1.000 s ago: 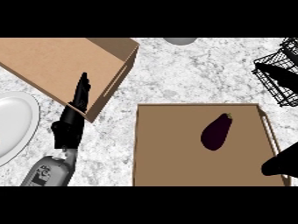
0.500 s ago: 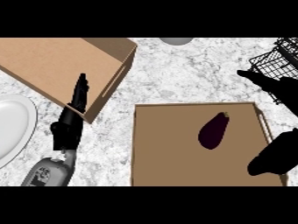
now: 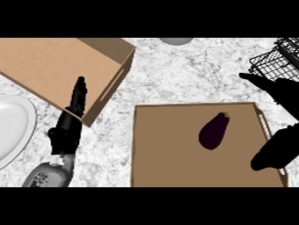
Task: Pick the eggplant from the tray and place it in the tiered basket
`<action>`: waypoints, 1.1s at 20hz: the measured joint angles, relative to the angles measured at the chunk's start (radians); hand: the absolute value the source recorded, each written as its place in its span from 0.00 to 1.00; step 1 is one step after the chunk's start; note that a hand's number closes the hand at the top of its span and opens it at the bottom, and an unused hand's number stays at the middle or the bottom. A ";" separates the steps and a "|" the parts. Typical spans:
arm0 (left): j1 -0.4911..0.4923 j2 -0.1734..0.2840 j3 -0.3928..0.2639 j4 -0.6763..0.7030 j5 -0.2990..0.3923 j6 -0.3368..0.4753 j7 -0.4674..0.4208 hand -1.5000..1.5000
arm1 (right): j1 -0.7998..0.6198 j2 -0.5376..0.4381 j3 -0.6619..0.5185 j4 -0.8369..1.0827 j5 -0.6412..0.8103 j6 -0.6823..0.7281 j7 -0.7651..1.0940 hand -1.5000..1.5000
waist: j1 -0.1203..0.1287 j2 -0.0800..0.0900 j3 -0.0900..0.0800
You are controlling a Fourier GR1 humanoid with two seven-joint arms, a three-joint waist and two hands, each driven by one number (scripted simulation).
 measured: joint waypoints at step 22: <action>-0.011 -0.031 0.047 -0.015 -0.034 -0.034 0.040 0.50 | 0.110 0.096 0.053 0.119 0.267 0.057 -0.085 0.00 | -0.007 0.000 0.001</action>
